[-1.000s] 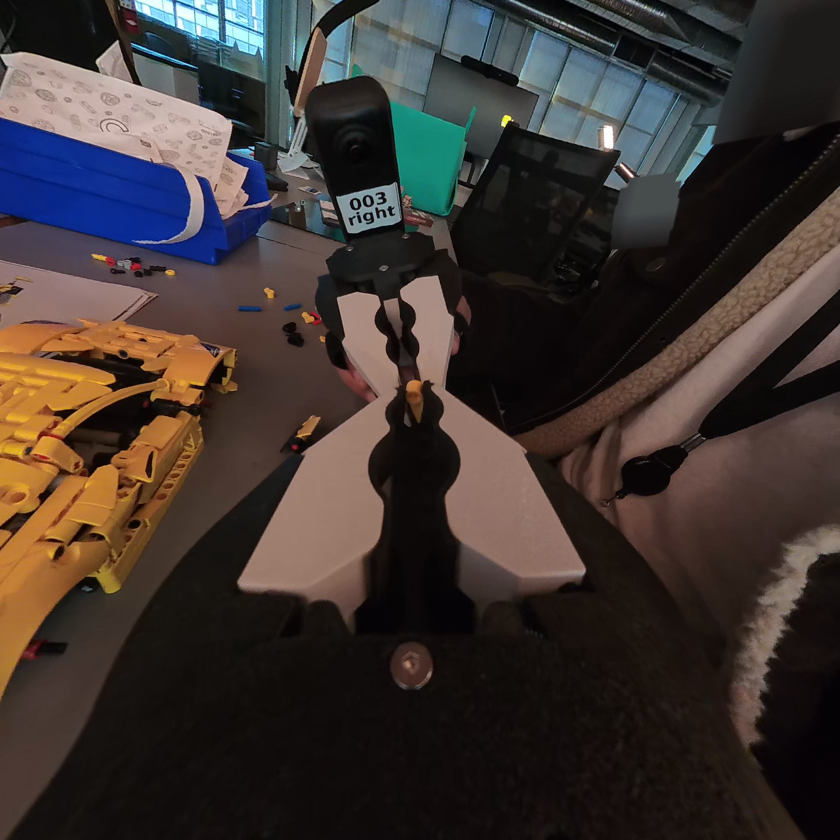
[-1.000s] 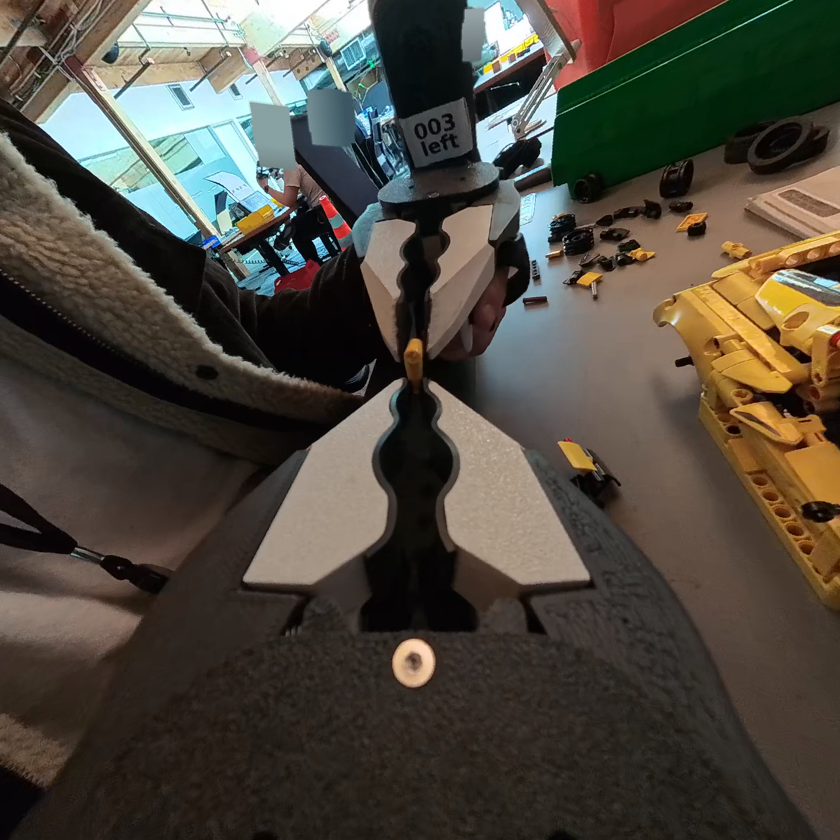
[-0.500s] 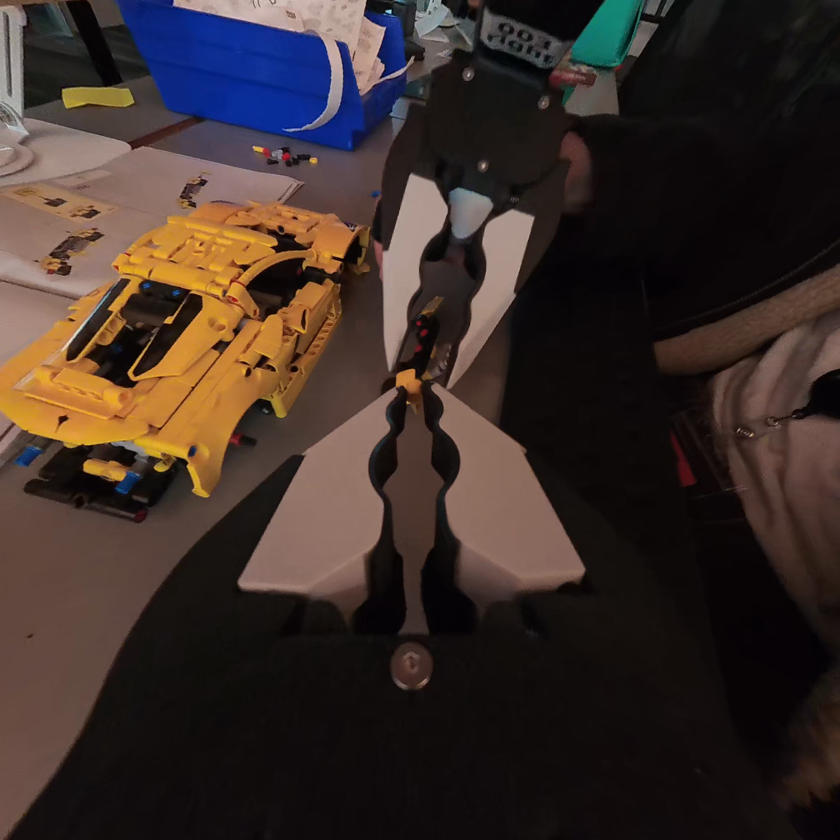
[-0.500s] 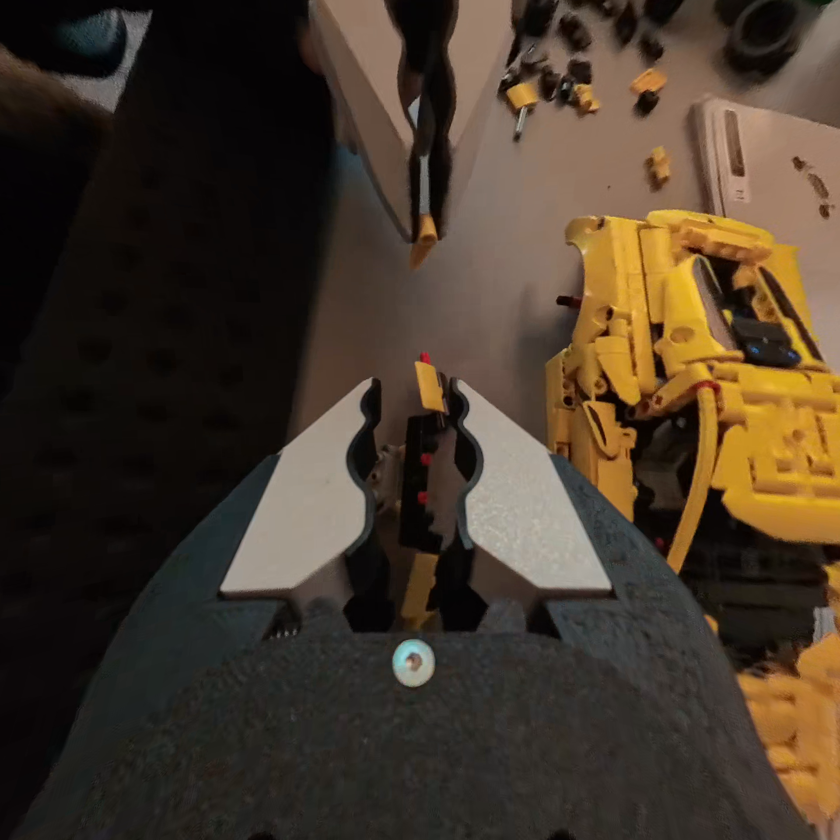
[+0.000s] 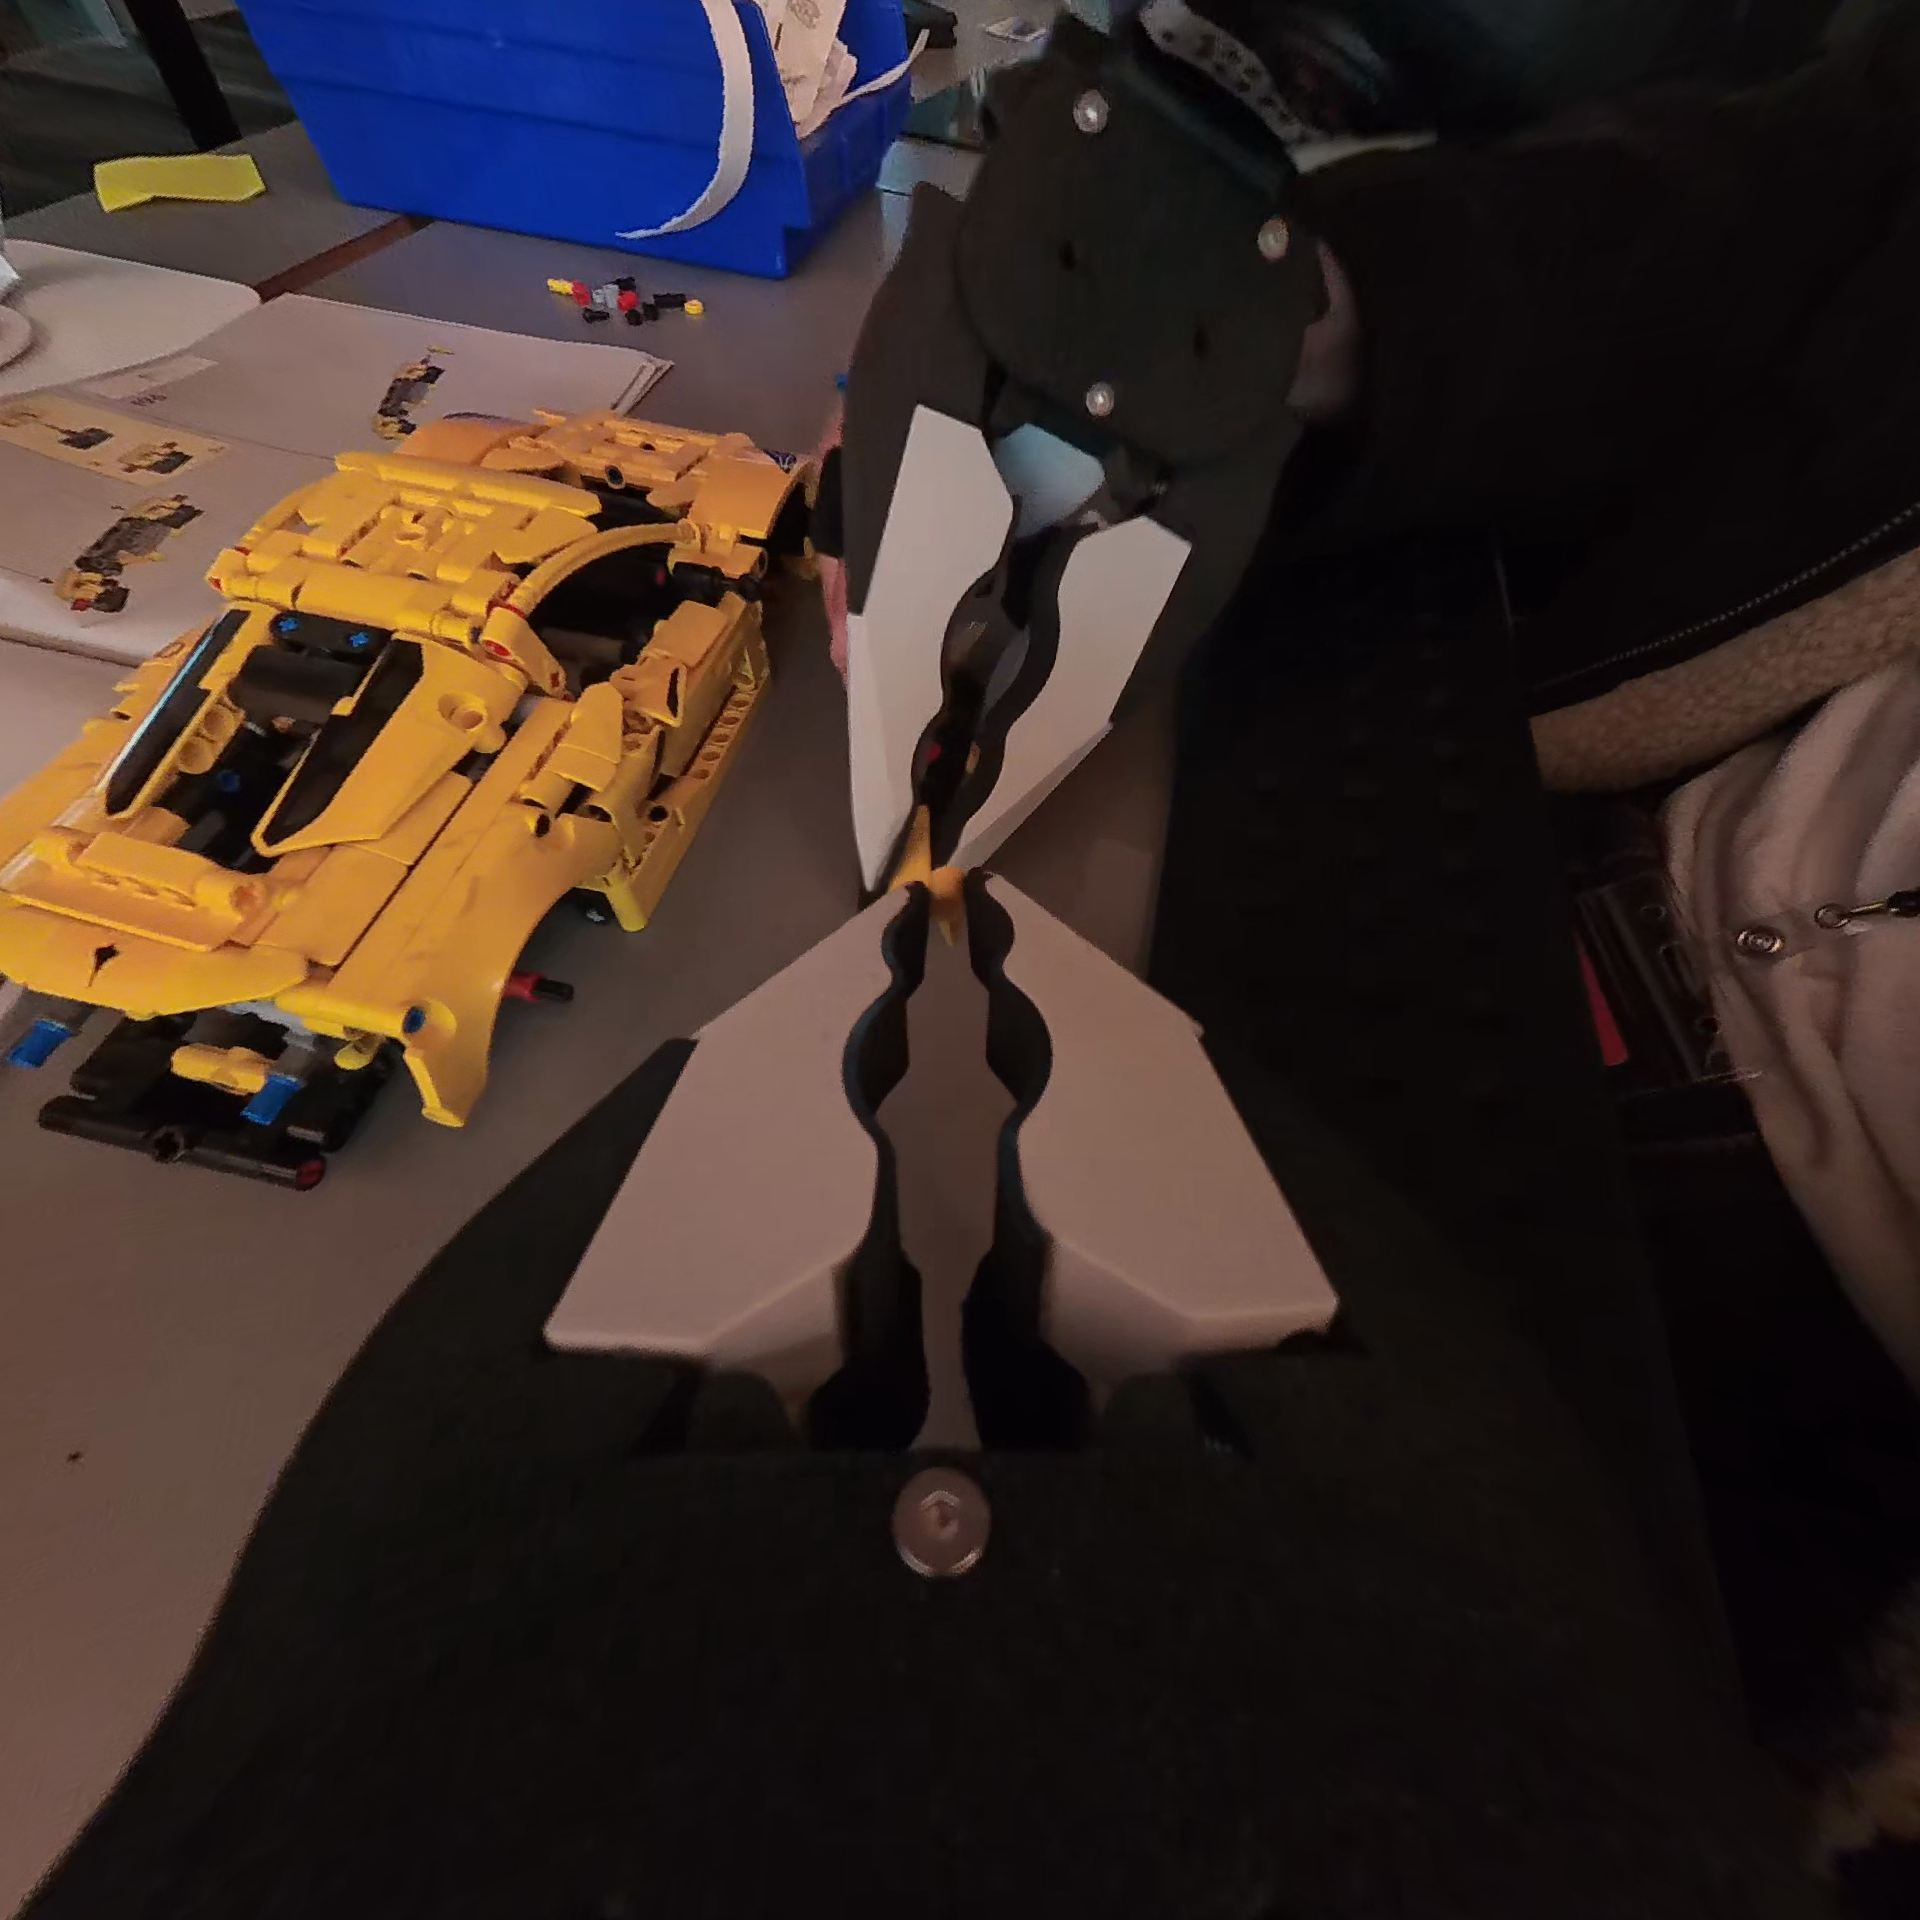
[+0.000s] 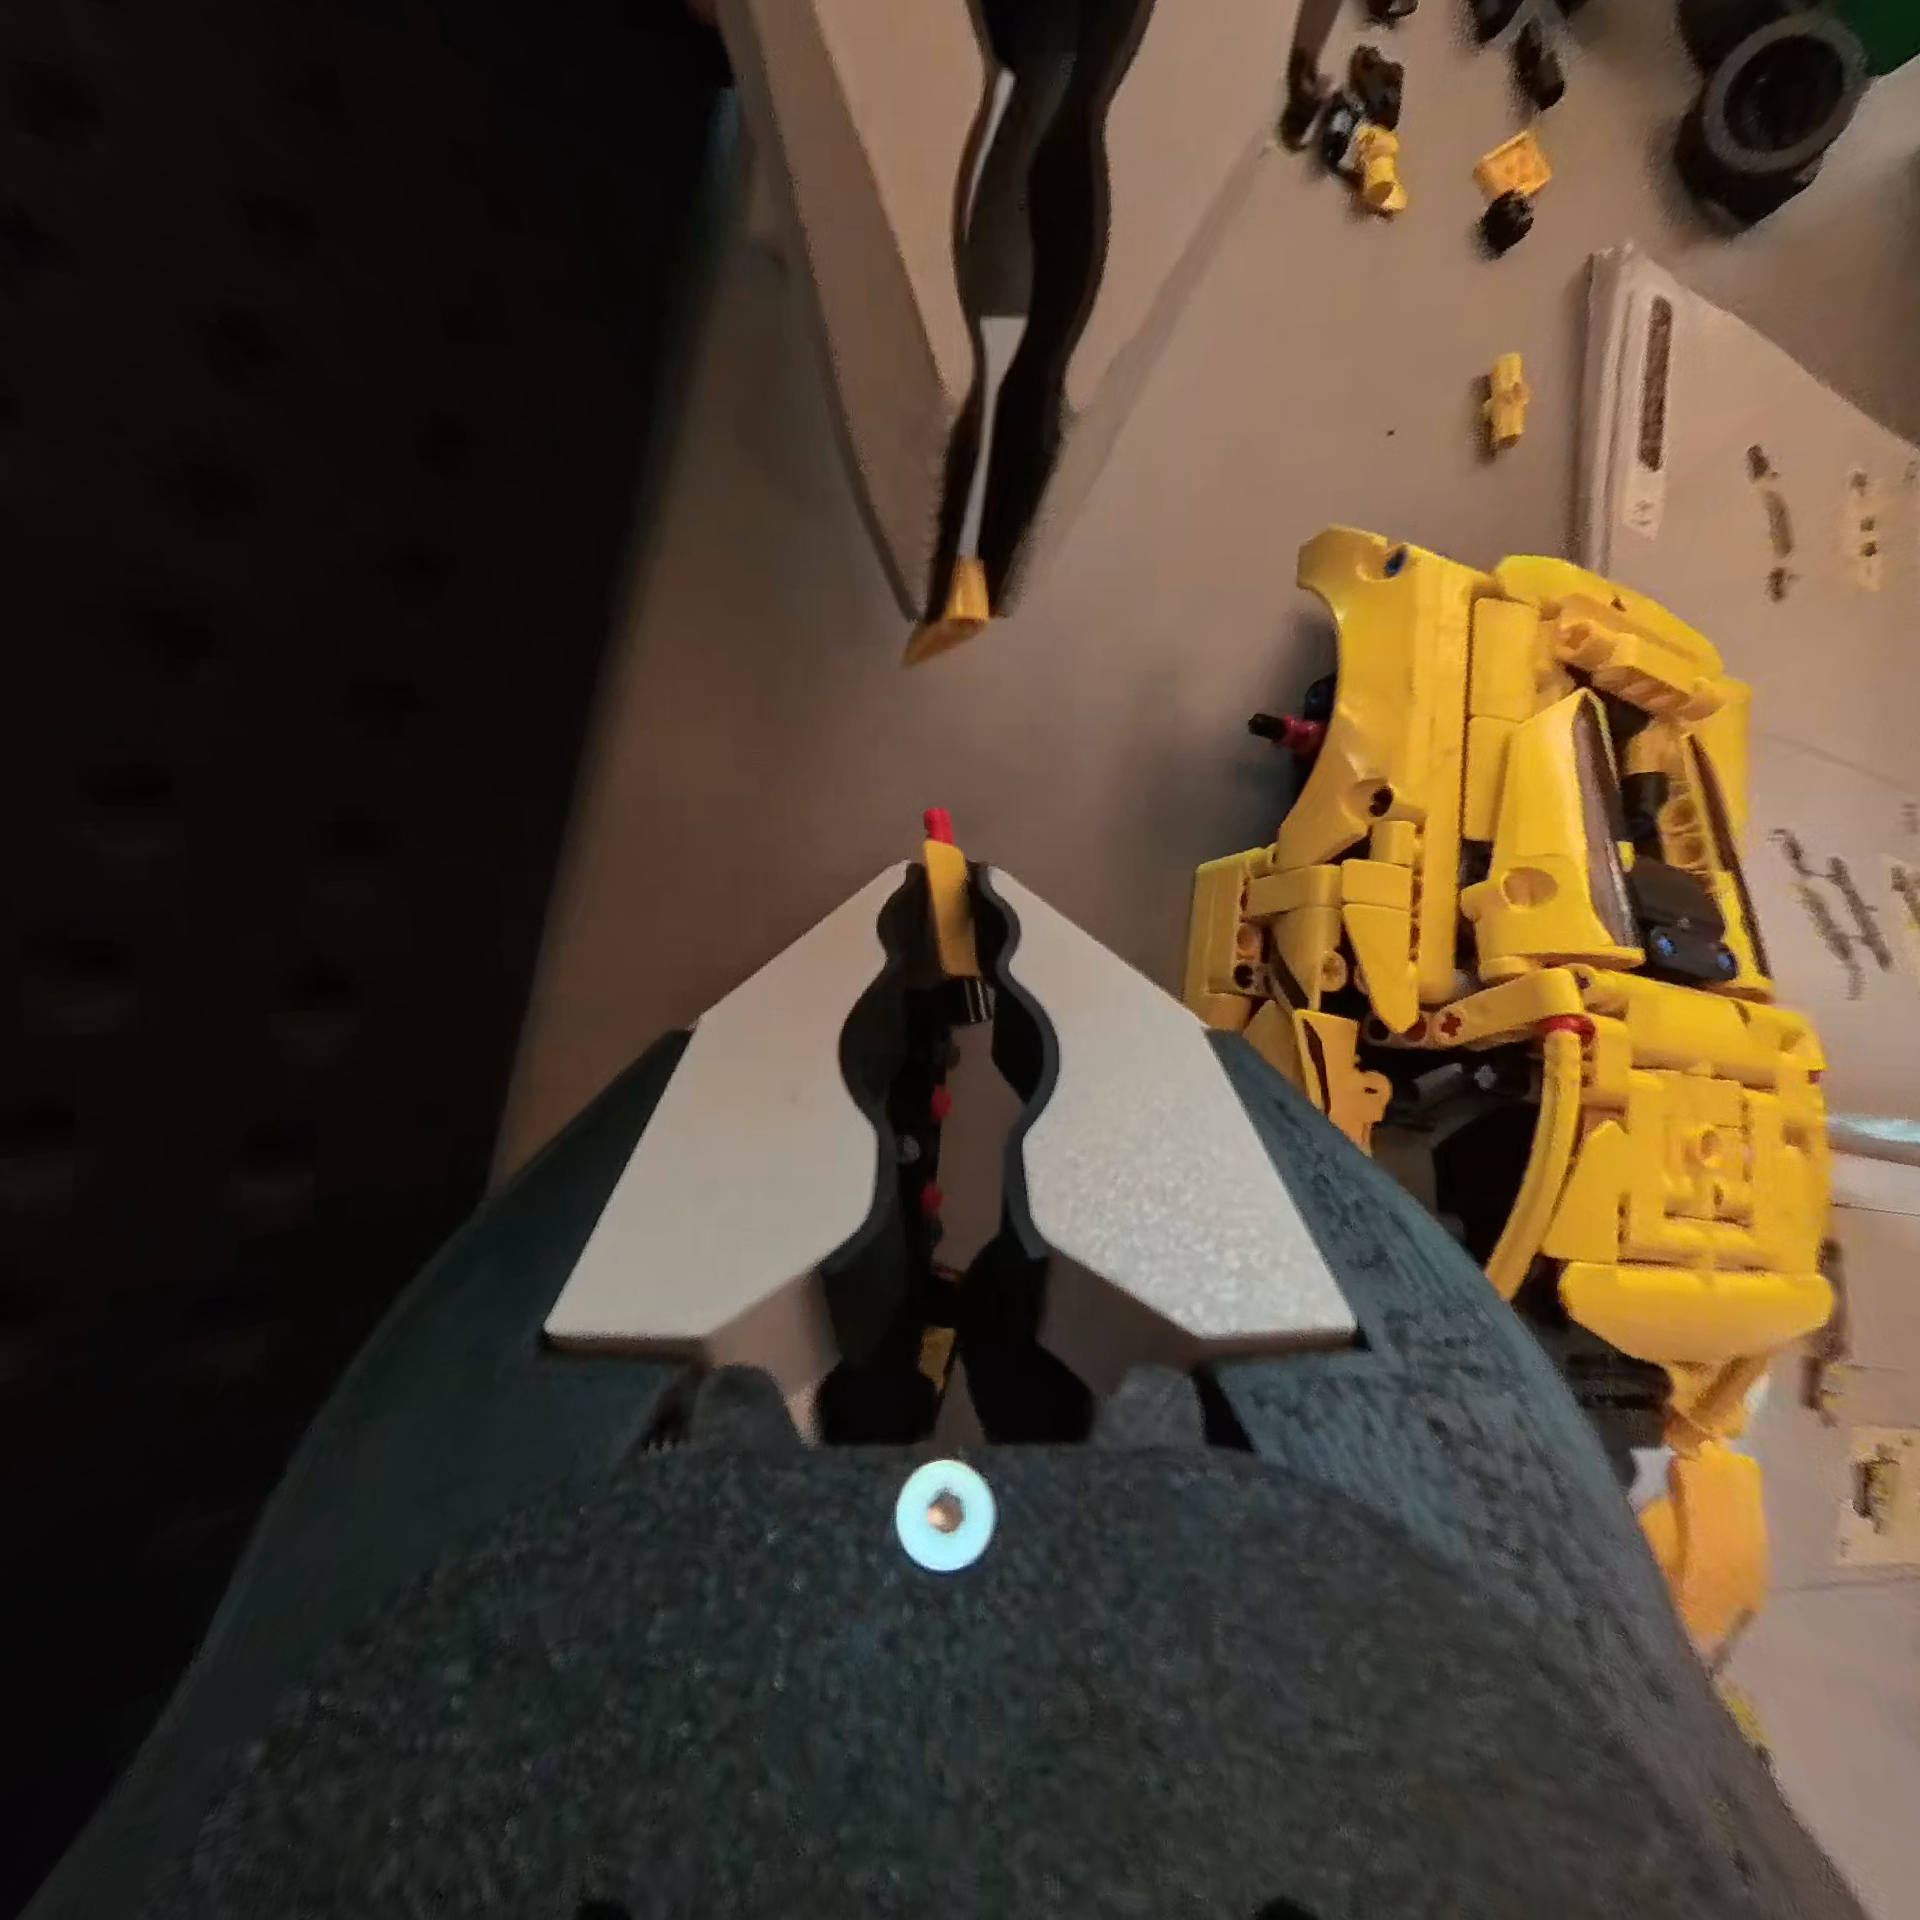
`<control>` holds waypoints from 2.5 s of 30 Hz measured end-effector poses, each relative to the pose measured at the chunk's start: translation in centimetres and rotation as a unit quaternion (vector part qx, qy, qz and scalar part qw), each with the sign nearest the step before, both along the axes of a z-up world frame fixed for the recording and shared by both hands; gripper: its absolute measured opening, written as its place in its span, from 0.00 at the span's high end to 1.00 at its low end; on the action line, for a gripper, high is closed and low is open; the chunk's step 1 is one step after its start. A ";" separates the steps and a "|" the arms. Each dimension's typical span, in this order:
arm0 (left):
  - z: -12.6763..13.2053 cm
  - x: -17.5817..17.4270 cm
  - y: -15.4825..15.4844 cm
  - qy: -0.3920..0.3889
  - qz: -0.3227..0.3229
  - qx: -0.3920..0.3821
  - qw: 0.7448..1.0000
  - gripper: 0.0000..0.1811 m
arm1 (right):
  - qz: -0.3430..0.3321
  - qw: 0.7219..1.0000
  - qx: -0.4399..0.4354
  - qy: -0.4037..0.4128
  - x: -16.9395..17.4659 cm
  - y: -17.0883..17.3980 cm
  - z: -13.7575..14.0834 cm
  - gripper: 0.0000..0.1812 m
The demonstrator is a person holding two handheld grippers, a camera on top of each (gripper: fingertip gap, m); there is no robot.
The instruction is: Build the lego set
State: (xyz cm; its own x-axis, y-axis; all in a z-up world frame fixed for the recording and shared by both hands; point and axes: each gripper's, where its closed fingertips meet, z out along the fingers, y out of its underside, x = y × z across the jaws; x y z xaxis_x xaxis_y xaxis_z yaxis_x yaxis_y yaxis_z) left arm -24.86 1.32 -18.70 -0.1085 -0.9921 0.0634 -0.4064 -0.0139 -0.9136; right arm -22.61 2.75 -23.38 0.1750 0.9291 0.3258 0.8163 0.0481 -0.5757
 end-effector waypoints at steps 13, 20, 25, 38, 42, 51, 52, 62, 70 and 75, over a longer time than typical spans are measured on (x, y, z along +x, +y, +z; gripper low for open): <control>0.3 0.8 -1.0 -0.021 -0.028 0.063 0.997 0.96 | 0.011 0.958 -0.218 0.188 -1.0 -2.1 4.9 0.97; 0.0 0.9 -0.9 -0.012 -0.028 0.064 0.997 0.97 | 0.008 0.965 -0.213 0.153 -0.7 -2.1 3.6 0.97; -0.3 1.0 -1.2 -0.005 -0.037 0.060 0.997 0.97 | 0.013 0.969 -0.204 0.137 -1.0 -2.4 3.3 0.97; -1.4 0.8 -1.9 0.036 -0.056 0.048 0.997 0.97 | 0.019 0.972 -0.213 0.093 -1.3 -3.1 2.2 0.97; -0.7 0.6 -3.0 0.022 -0.086 -0.001 0.996 0.97 | 0.054 0.961 -0.241 0.124 -1.5 -4.2 3.0 0.97; -1.6 0.5 -3.8 0.057 -0.114 -0.016 0.992 0.97 | 0.062 0.960 -0.257 0.092 -1.6 -5.0 2.1 0.97; -1.6 0.5 -3.9 0.061 -0.117 -0.023 0.991 0.97 | 0.065 0.959 -0.260 0.090 -1.7 -5.2 2.1 0.97; -3.6 0.8 -4.4 0.113 -0.130 0.026 0.985 0.97 | 0.048 0.933 -0.345 0.086 -1.4 -5.7 0.6 0.97; -3.3 0.9 -4.1 0.110 -0.121 -0.025 0.986 0.97 | 0.046 0.946 -0.312 0.078 -1.3 -5.3 0.7 0.97; -3.8 0.9 -4.0 0.116 -0.116 -0.023 0.986 0.97 | 0.040 0.956 -0.275 0.090 -1.2 -5.1 0.4 0.96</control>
State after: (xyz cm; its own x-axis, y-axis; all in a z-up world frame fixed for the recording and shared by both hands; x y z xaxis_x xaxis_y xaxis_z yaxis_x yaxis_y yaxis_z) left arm -24.00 -2.64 -22.52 -0.3094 -0.9376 0.1585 -0.6018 0.0640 -0.7961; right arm -23.80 -2.32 -23.01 0.1034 0.9643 -0.2440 0.7078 -0.2437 -0.6630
